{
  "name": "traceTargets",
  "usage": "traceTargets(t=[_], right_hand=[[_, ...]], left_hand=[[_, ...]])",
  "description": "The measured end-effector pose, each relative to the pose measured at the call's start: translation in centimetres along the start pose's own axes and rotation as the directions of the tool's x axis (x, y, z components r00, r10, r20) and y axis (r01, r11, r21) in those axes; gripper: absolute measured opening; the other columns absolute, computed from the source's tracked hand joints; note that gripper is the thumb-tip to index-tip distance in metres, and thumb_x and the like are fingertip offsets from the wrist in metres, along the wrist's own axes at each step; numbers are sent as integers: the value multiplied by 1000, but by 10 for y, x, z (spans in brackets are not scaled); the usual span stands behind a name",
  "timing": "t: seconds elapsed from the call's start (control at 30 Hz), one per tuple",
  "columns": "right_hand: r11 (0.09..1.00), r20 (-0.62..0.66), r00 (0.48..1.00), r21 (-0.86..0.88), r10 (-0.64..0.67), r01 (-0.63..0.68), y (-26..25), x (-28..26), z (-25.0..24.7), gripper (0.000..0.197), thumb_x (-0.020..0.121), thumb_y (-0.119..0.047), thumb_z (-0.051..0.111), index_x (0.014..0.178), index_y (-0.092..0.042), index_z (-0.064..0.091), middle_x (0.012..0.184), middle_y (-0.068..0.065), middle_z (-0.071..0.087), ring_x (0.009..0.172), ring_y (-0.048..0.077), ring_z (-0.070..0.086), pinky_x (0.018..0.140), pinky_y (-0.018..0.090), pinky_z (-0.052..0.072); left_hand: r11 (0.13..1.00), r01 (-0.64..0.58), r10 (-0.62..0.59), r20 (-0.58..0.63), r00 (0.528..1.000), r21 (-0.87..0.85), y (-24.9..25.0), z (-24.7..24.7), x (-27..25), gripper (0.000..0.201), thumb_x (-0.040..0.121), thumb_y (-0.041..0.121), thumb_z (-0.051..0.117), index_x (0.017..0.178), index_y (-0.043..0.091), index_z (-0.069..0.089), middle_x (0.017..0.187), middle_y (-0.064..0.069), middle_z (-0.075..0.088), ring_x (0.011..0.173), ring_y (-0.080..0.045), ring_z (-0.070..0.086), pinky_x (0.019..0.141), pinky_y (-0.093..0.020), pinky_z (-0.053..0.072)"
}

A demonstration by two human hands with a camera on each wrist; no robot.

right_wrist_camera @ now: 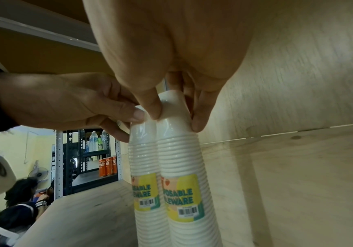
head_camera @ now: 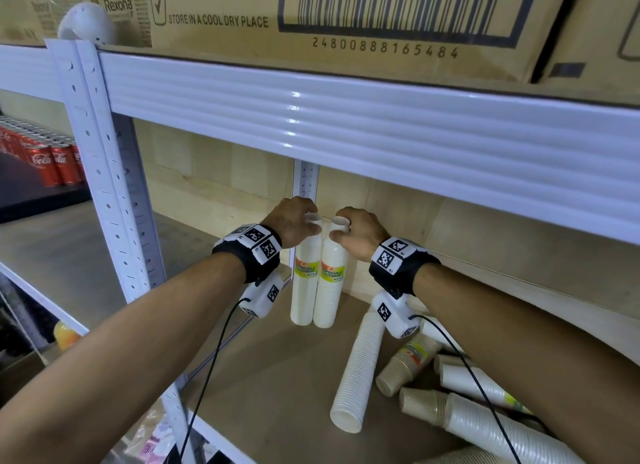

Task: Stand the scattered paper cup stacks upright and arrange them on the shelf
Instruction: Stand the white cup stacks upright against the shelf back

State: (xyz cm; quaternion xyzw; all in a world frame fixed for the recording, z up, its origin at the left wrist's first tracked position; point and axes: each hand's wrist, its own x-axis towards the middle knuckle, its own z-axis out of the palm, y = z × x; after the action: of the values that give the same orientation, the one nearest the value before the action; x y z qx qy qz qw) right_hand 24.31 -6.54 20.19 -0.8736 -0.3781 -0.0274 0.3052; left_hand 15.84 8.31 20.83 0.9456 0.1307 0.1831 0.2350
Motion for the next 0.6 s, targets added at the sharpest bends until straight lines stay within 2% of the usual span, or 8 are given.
traceTargets(t=[0.17, 0.23, 0.33, 0.5, 0.6], right_hand=[[1000, 7, 1000, 23, 18, -18, 0, -7, -4, 63, 85, -31, 69, 140, -13, 46, 137, 5, 56, 117, 22, 58, 93, 30, 48], [1000, 7, 1000, 11, 21, -22, 2, -13, -10, 65, 85, -31, 70, 142, -13, 44, 135, 7, 56, 116, 22, 58, 94, 32, 48], [1000, 16, 1000, -18, 23, -23, 7, -23, -22, 64, 84, -31, 71, 140, -14, 46, 132, 8, 56, 112, 22, 60, 90, 29, 48], [997, 18, 999, -62, 50, -49, 19, -49, -51, 62, 80, -32, 76, 135, -17, 52, 128, 6, 58, 111, 20, 58, 86, 24, 43], [993, 37, 996, -88, 85, -82, 34, -75, -70, 61, 77, -35, 78, 131, -20, 55, 126, 4, 59, 106, 17, 58, 87, 26, 44]], left_hand=[[996, 66, -66, -8, 998, -67, 5, -5, -5, 53, 84, 29, 72, 132, 15, 55, 128, -10, 59, 117, -26, 56, 94, -33, 47], [997, 48, -50, -23, 998, -67, 12, -9, -8, 58, 86, 31, 71, 138, 16, 50, 131, -10, 57, 119, -24, 55, 96, -30, 45], [997, -1, -3, -48, 999, -82, 32, -16, -15, 57, 87, 34, 70, 138, 19, 50, 135, -8, 54, 123, -21, 53, 103, -31, 44], [991, -97, 95, -28, 995, -95, 74, -15, -27, 58, 87, 36, 70, 139, 22, 49, 133, -6, 56, 119, -18, 55, 96, -25, 44], [987, -135, 137, 15, 990, -85, 93, -1, -38, 58, 86, 40, 69, 139, 25, 50, 126, -3, 59, 105, -14, 57, 89, -23, 43]])
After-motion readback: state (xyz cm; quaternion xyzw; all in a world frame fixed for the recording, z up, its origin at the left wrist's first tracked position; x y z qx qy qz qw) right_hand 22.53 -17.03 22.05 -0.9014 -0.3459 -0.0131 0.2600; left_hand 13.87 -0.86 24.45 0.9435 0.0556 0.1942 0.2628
